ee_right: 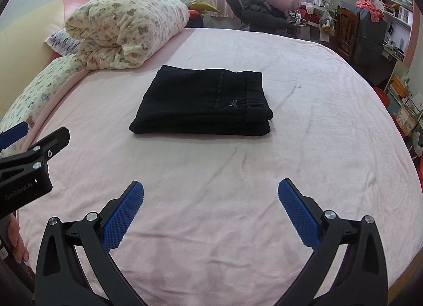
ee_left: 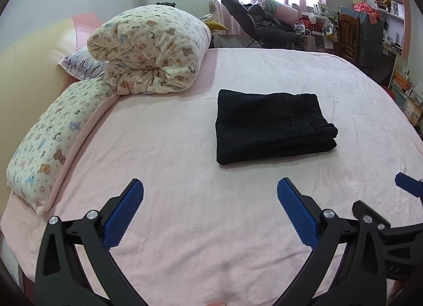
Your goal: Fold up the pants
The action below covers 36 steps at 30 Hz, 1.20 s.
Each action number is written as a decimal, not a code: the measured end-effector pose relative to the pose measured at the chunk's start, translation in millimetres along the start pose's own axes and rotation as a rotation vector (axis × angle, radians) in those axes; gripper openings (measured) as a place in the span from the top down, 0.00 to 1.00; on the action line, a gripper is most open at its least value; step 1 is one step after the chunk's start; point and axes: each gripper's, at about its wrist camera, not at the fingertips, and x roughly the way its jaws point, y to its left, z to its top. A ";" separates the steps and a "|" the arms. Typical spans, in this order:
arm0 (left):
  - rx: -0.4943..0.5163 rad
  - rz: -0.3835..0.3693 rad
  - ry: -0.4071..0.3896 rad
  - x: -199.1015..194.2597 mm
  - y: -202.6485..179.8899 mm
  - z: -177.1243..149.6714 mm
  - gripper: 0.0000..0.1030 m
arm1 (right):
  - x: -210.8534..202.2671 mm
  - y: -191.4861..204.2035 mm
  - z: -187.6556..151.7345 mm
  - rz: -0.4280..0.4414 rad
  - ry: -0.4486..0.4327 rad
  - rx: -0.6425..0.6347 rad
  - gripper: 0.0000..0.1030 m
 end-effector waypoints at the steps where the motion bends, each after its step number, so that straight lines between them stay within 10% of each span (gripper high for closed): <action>1: -0.009 -0.006 0.000 -0.8 1.1 -0.1 0.02 | -0.5 0.6 0.1 0.001 0.000 -0.003 0.01; 36: 0.089 -0.006 0.037 2.7 -11.8 -11.5 0.02 | -0.3 0.7 -7.4 0.006 0.001 -0.020 0.01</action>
